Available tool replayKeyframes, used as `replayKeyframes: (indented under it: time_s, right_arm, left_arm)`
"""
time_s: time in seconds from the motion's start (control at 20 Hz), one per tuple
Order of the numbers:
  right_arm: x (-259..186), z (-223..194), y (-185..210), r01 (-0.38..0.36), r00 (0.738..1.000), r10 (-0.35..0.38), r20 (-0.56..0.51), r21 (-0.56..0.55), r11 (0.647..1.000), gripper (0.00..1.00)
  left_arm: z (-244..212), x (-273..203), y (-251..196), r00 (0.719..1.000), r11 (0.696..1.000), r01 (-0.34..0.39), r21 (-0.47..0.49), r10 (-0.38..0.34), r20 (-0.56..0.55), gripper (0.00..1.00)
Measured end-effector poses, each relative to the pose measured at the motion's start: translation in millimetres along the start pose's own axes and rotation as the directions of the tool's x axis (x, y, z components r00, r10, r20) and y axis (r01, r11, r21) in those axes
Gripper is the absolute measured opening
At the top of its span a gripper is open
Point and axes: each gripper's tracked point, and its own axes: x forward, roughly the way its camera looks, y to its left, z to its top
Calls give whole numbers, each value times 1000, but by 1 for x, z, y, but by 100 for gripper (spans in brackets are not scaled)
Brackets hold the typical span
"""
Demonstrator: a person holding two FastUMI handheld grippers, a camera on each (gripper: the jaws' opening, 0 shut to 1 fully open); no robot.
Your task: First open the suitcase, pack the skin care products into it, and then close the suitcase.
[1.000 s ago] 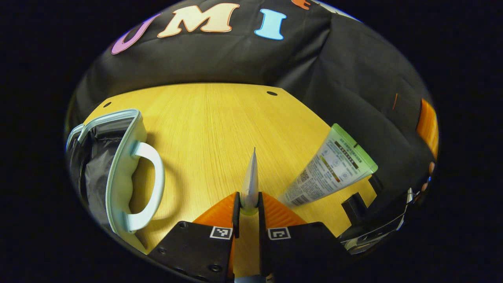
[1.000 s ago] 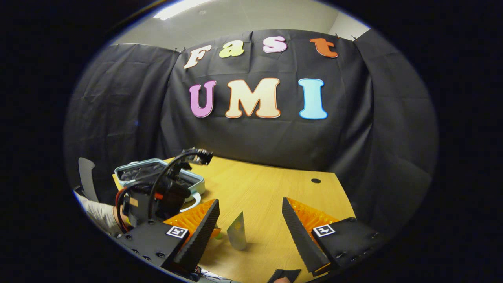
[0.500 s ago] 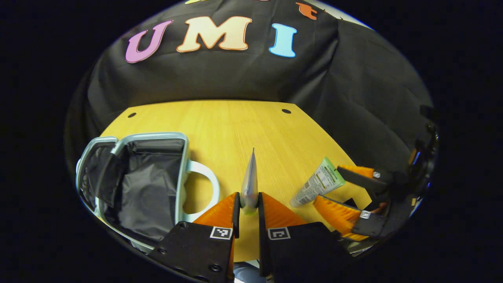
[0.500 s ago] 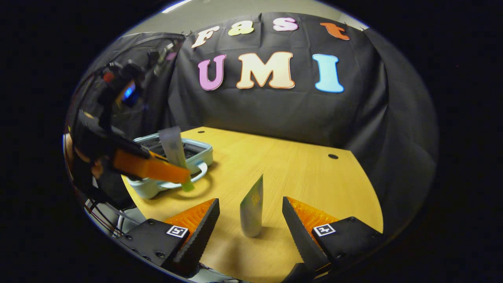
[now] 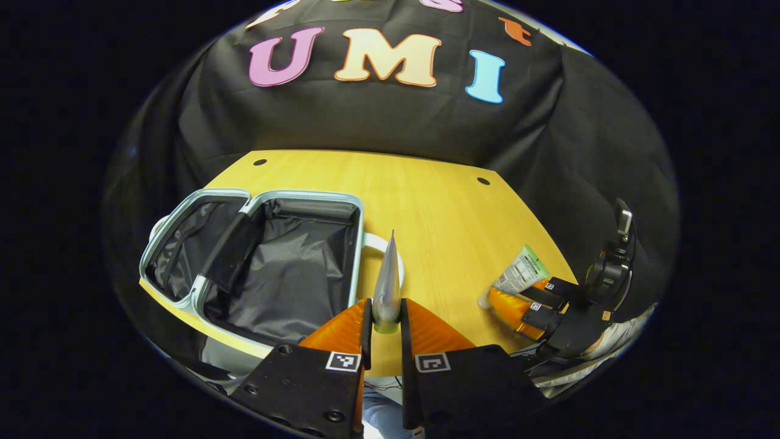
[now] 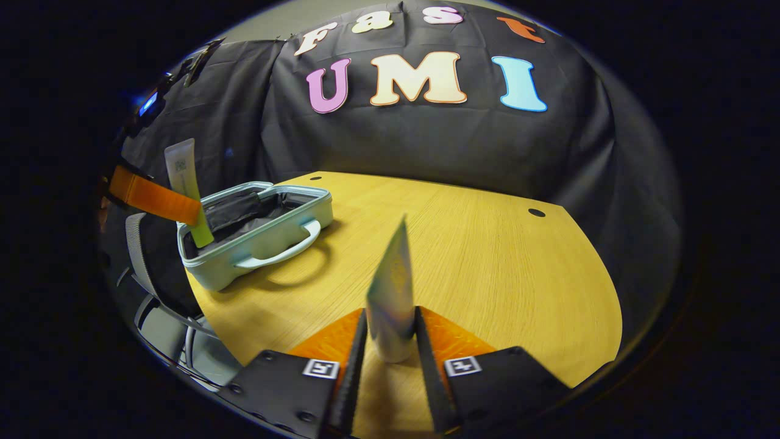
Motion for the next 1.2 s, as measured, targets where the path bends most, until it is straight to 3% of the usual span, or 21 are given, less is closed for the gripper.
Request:
replayKeyframes:
  time_s: [0.15, 0.45, 0.55, 0.65, 0.9, 1.2]
  right_arm:
    - [7, 3, 6, -58, 998, 59, -37, 12, 998, 32]
    - [2, 41, 17, -92, 995, 94, -24, 70, 993, 33]
    - [-1, 64, 27, -92, 996, 92, 2, 93, 991, 29]
    - [-1, 88, 48, -113, 993, 110, 30, 119, 986, 33]
    - [14, 127, 121, -235, 972, 234, 34, 269, 934, 30]
    - [42, 124, 182, -265, 957, 287, -37, 285, 921, 32]
  left_arm:
    - [-5, -4, 24, 998, 999, -54, 0, 54, -25, 18]
    - [6, 0, 102, 976, 980, -165, 110, 179, -128, 18]
    - [3, 13, 114, 972, 983, -142, 116, 160, -172, 18]
    - [-7, 25, 130, 960, 983, -125, 133, 153, -233, 18]
    - [-33, 50, 148, 933, 994, -59, 90, 87, -350, 18]
    - [-46, 70, 159, 924, 991, 35, 130, 18, -382, 19]
